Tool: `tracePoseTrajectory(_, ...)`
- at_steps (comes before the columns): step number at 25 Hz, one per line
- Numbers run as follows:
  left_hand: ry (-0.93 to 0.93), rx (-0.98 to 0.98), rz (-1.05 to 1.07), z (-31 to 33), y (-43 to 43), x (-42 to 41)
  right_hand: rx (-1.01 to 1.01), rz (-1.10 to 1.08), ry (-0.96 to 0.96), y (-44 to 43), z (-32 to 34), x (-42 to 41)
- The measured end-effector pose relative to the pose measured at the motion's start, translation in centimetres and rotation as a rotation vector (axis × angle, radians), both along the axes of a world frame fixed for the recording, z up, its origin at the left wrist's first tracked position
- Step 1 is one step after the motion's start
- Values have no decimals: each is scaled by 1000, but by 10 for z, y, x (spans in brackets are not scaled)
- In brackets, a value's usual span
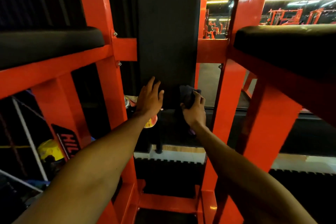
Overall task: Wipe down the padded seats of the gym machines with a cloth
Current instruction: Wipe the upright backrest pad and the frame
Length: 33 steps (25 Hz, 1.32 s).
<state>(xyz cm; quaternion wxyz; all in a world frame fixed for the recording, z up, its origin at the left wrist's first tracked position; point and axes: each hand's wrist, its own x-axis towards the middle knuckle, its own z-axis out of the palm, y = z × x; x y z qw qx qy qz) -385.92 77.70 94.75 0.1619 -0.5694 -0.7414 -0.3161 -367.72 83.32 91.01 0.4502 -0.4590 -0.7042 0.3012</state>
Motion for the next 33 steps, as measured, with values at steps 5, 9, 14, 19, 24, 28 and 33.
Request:
tracePoseTrajectory(5, -63, 1, 55, 36, -64, 4, 27, 81, -63, -28, 49, 14)
tracePoseTrajectory(9, -21, 37, 94, 88, -131, 10, 91, 152, -131, -66, 98, 0)
tracePoseTrajectory(14, 21, 88, 239, 131, -235, 2, 201, 315, -171, -150, 153, -27)
tracePoseTrajectory(19, -20, 157, 344, 166, -330, 1, 302, 418, -178, -228, 201, -49)
tracePoseTrajectory(24, -42, 232, 429, 186, -400, 5, 358, 510, -138, -296, 224, -73)
tracePoseTrajectory(28, -100, 255, 436, 199, -430, 1, 433, 579, -87, -330, 236, -90)
tracePoseTrajectory(33, -160, 236, 442, 208, -435, -16, 487, 587, -58, -337, 242, -119)
